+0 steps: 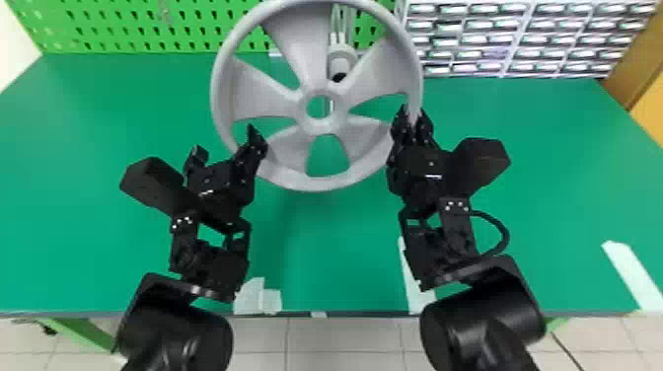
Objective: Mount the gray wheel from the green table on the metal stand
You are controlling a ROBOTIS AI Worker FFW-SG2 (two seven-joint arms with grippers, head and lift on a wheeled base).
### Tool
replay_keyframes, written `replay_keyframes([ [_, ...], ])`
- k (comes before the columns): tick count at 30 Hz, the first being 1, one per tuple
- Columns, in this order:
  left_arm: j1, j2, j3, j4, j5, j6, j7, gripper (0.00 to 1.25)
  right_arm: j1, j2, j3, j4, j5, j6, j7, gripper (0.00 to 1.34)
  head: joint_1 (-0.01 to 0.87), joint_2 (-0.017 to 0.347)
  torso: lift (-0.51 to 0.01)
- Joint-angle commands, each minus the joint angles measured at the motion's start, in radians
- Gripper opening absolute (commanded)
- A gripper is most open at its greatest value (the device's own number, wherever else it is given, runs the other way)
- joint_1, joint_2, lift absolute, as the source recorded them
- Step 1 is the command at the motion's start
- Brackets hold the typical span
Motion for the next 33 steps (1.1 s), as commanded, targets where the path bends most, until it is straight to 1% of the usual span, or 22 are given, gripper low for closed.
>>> replay_keyframes([
  [1,-0.011,0.000,0.001,0.012,0.010,0.000,0.000,1.01,-0.002,-0.001,0.004,0.002,0.000,-0.002,0.000,0.24,0.868,0.052,-0.093],
  [7,-0.025,0.000,-0.008,0.034,0.032,0.000,-0.001,0.95,-0.002,-0.006,0.012,0.002,-0.002,-0.002,0.000,0.24,0.868,0.052,-0.093],
  [9,-0.029,0.000,-0.008,0.037,0.033,0.000,-0.014,0.88,-0.005,-0.007,0.018,0.003,-0.002,-0.002,0.000,0.24,0.868,0.052,-0.093],
  [11,-0.034,0.000,-0.005,0.041,0.035,0.000,-0.026,0.78,-0.006,-0.009,0.021,0.003,-0.002,-0.002,0.000,0.24,0.868,0.052,-0.093],
  [13,-0.035,0.000,-0.004,0.043,0.033,-0.002,-0.034,0.73,-0.006,-0.011,0.022,0.005,-0.003,-0.002,0.000,0.23,0.868,0.052,-0.093],
  [23,-0.037,0.000,0.001,0.048,0.021,-0.029,-0.058,0.69,-0.006,-0.011,0.021,0.006,-0.008,0.011,0.000,0.24,0.868,0.052,-0.093],
  [25,-0.037,0.000,0.001,0.048,0.021,-0.029,-0.061,0.66,-0.006,-0.011,0.019,0.006,-0.006,0.014,0.000,0.24,0.868,0.052,-0.093],
  [28,-0.035,0.000,0.002,0.048,0.023,-0.029,-0.061,0.57,-0.006,-0.011,0.018,0.006,-0.008,0.016,0.000,0.23,0.868,0.052,-0.093],
  [33,-0.034,0.000,0.004,0.049,0.029,-0.029,-0.061,0.55,-0.005,-0.009,0.018,0.006,-0.008,0.016,0.000,0.24,0.868,0.052,-0.093],
])
